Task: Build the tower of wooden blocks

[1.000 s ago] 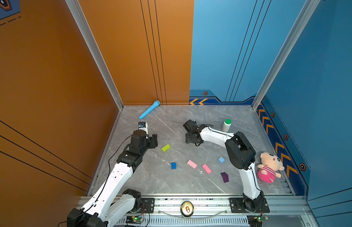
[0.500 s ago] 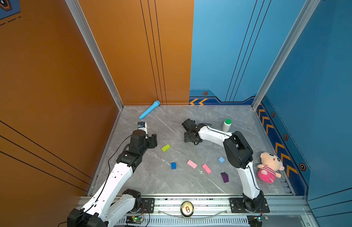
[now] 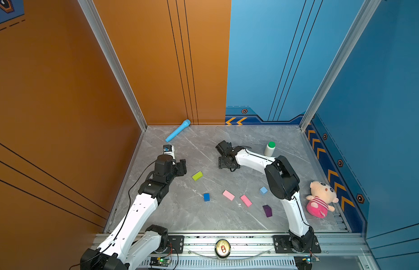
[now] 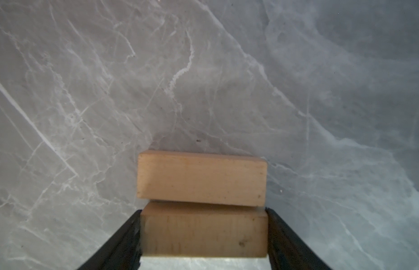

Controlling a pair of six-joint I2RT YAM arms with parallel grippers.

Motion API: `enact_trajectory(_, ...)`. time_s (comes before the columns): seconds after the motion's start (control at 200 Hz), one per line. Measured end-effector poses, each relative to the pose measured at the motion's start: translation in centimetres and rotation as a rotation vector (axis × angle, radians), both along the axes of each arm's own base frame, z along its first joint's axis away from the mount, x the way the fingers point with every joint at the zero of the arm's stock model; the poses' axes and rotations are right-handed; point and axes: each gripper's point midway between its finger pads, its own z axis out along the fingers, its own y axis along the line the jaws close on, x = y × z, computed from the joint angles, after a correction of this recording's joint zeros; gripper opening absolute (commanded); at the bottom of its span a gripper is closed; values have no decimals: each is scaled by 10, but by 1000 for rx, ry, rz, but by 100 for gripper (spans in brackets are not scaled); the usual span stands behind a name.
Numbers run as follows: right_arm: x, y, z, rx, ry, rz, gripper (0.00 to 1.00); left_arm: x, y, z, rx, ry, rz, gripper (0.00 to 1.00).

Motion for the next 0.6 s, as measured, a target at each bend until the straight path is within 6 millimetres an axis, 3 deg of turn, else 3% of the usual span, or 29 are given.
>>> enact_trajectory(0.601, 3, 1, -4, -13, 3, -6, 81, 0, 3, -2, 1, 5, 8, 71)
